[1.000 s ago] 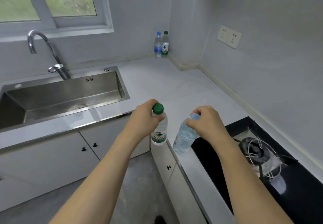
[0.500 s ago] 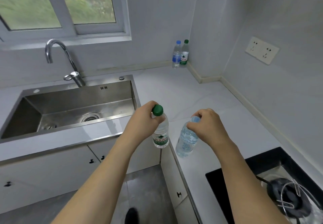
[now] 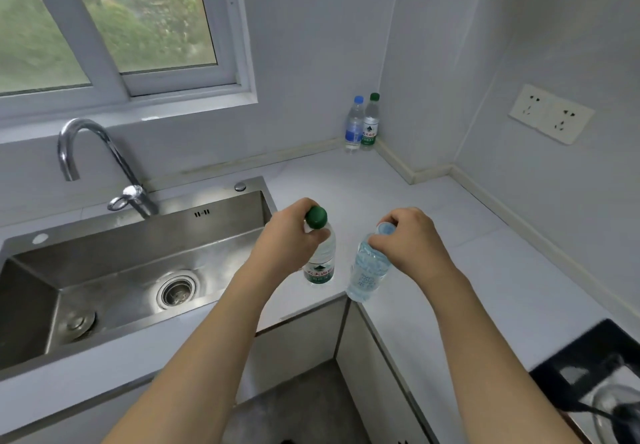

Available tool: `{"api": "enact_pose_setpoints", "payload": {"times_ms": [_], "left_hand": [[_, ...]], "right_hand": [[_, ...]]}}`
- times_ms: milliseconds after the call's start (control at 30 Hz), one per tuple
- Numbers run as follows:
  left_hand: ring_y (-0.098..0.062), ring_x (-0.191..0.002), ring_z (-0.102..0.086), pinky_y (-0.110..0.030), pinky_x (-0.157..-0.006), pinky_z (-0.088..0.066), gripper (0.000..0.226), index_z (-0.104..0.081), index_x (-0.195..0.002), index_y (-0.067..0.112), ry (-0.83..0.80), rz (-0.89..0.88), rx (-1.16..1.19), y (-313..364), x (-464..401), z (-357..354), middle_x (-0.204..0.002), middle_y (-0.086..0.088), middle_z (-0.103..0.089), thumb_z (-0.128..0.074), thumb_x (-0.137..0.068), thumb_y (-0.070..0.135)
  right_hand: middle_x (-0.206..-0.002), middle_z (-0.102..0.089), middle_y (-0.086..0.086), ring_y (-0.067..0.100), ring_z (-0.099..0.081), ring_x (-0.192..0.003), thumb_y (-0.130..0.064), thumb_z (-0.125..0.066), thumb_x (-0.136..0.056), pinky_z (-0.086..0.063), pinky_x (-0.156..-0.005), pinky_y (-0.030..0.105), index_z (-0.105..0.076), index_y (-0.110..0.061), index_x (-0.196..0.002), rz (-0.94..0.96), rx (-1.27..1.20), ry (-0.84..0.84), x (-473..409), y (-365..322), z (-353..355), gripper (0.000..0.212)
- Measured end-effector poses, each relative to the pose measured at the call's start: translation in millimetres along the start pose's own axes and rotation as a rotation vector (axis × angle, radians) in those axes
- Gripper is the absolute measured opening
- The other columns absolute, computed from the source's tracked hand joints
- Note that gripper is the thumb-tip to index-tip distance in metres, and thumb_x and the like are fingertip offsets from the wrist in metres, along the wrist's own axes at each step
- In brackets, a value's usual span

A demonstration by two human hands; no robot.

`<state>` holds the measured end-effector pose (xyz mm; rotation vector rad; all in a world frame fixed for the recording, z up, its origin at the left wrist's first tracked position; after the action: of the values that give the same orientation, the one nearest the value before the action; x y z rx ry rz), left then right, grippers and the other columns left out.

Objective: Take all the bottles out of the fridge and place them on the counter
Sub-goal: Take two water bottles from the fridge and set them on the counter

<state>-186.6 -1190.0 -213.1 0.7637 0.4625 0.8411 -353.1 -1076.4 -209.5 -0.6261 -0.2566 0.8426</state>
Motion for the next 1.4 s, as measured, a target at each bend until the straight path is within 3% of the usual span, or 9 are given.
{"api": "enact_pose_setpoints", "payload": {"times_ms": [300,700,933,1100,1400], "left_hand": [[-0.020,-0.094,-0.061,-0.036,-0.081,-0.051,0.022,-0.058,-0.105,0.025,-0.025,-0.037,-0.004,-20.2,-62.6,12.2,-0.099,0.005,-0.065,-0.069,-0.086,0.026],[-0.021,-0.091,-0.059,-0.034,-0.075,-0.049,0.021,-0.057,-0.103,0.024,-0.063,-0.016,-0.048,-2.2,-143.0,-23.7,-0.095,0.004,-0.063,-0.068,-0.086,0.025],[-0.020,-0.091,-0.058,-0.035,-0.073,-0.049,0.019,-0.057,-0.104,0.022,-0.053,0.008,-0.038,10.4,-190.6,-33.8,-0.096,0.002,-0.063,-0.067,-0.087,0.026],[-0.017,-0.091,-0.058,-0.028,-0.067,-0.044,0.020,-0.058,-0.105,0.024,-0.068,0.023,-0.051,3.8,-229.7,-34.6,-0.094,0.006,-0.062,-0.067,-0.087,0.027],[-0.020,-0.087,-0.057,-0.031,-0.068,-0.044,0.020,-0.058,-0.103,0.025,-0.072,0.011,-0.036,-20.9,-330.0,-25.6,-0.091,0.004,-0.062,-0.069,-0.085,0.025]], "right_hand": [[-0.101,-0.053,0.001,0.016,-0.056,-0.081,-0.022,-0.069,-0.075,-0.050,-0.072,0.030,-0.064,-0.015,-0.089,-0.057,-0.020,0.032,-45.5,-19.7,-14.8,0.017],[-0.103,-0.054,0.004,0.018,-0.057,-0.082,-0.023,-0.071,-0.077,-0.043,-0.065,0.026,-0.062,-0.015,-0.090,-0.089,-0.026,0.003,-128.9,19.1,-5.0,0.018],[-0.104,-0.051,0.005,0.021,-0.057,-0.082,-0.022,-0.070,-0.078,-0.047,-0.068,0.030,-0.061,-0.013,-0.092,-0.078,-0.002,-0.004,-183.9,28.6,5.3,0.019],[-0.105,-0.050,0.002,0.019,-0.055,-0.085,-0.023,-0.069,-0.079,-0.047,-0.069,0.030,-0.061,-0.014,-0.095,-0.063,-0.010,-0.035,-225.3,21.7,0.5,0.019],[-0.107,-0.048,-0.001,0.018,-0.053,-0.087,-0.019,-0.065,-0.081,-0.046,-0.071,0.029,-0.061,-0.017,-0.097,-0.023,0.023,-0.071,-325.8,-10.5,-26.9,0.016]]}}
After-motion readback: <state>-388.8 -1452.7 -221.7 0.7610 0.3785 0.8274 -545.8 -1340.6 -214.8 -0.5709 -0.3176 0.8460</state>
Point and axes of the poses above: each hand's wrist, its own x-axis away from the middle knuckle, its own z-axis out of the back of the hand, y = z × x, the point moved 5 cm from there along -x, towards the middle knuckle
